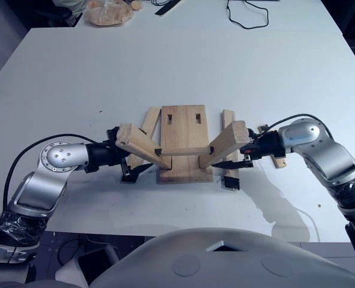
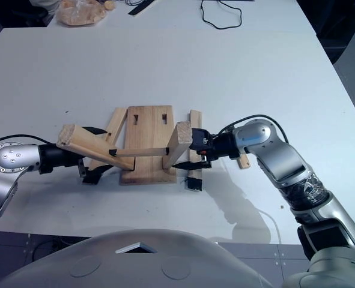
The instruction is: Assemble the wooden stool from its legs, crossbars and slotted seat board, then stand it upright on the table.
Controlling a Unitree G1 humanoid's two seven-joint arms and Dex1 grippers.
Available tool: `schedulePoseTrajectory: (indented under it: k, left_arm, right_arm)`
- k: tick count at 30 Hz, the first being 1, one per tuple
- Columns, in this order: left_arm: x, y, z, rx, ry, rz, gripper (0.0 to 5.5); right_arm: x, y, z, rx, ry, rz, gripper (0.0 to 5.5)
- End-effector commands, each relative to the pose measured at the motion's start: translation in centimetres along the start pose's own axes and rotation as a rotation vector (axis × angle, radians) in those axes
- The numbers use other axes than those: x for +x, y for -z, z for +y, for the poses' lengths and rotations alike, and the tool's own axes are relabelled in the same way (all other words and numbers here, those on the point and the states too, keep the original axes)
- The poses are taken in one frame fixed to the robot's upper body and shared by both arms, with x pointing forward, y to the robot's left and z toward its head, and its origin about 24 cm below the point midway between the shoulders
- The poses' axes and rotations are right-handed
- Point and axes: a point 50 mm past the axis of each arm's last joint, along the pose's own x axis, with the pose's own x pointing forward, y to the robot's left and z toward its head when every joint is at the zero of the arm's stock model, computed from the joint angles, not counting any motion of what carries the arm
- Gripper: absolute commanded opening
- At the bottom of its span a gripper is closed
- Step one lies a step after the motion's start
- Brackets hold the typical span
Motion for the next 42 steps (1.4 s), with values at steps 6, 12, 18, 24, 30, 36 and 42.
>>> schedulePoseTrajectory:
  k: [6, 12, 18, 24, 30, 36, 42]
  left_arm:
    - [0.1, 4.0, -1.1, -0.094, -0.110, 0.078, 5.40]
    - [0.1, 5.4, -1.4, -0.155, -0.132, 0.087, 5.40]
    - [-1.9, 8.0, -1.2, -0.203, -0.188, 0.173, 5.40]
    - [-3.1, 9.0, -1.1, -0.239, -0.231, 0.196, 5.40]
    - [-3.3, 5.9, 0.2, -0.268, -0.249, 0.056, 5.40]
    - [-2.5, -1.7, 1.6, -0.272, -0.189, -0.243, 5.40]
    - [0.9, -2.2, -1.5, -0.223, -0.042, -0.205, 5.40]
  right_arm:
    - [1.5, 3.5, -0.9, 0.064, 0.064, 0.074, 3.14]
    - [1.3, 5.7, -0.5, 0.113, 0.114, 0.114, 3.14]
    - [-3.2, 7.3, -0.6, 0.149, 0.195, 0.195, 3.14]
    - [-5.9, 8.4, -0.6, 0.179, 0.268, 0.236, 3.14]
    - [-7.0, 7.7, 0.4, 0.179, 0.304, 0.216, 3.14]
    - [-6.6, 4.2, 3.2, 0.133, 0.122, 0.147, 3.14]
    - [-5.0, 2.9, 6.7, 0.133, -0.180, 0.163, 3.14]
